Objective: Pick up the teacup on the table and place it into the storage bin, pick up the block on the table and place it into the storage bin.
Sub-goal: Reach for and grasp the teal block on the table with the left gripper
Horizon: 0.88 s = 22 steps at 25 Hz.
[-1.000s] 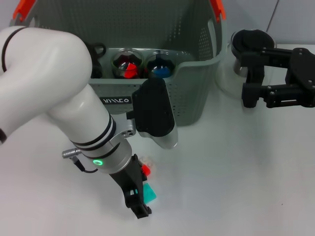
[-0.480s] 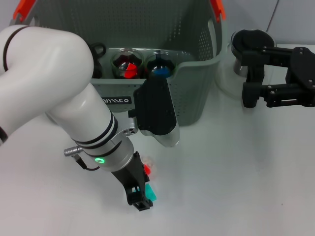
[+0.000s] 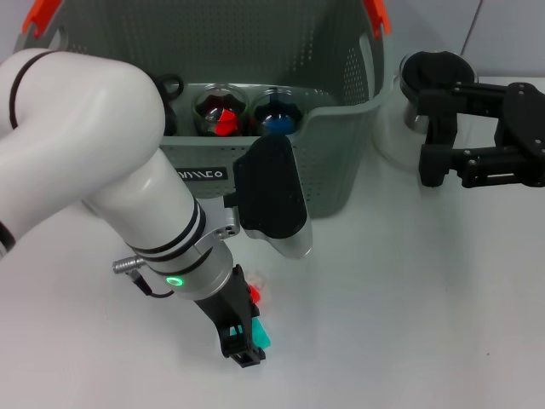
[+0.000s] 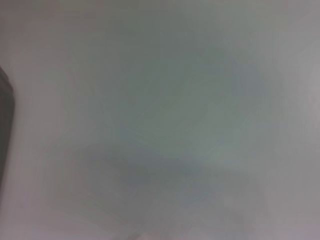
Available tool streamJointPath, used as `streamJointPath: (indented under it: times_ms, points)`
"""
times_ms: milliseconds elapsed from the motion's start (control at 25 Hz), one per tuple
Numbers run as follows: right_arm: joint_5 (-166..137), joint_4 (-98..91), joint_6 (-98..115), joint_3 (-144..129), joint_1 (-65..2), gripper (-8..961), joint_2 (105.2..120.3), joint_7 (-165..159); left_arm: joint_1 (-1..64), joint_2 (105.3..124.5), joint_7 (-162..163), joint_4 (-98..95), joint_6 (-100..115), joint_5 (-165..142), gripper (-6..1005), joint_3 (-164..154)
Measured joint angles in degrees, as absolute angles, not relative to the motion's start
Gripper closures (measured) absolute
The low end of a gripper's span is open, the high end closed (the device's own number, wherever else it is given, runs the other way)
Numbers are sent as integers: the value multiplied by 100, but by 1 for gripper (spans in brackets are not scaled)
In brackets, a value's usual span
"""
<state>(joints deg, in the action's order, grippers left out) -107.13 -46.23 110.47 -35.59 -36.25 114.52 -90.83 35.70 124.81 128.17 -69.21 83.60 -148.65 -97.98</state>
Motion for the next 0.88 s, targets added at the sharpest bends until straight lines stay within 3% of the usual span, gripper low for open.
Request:
streamJointPath:
  times_ms: [880]
  points:
    - [-10714, -4623, 11045, -3495, -3620, 26, 11461, -9070, 3596, 12481, 12875, -6847, 8202, -14918, 441, -9892]
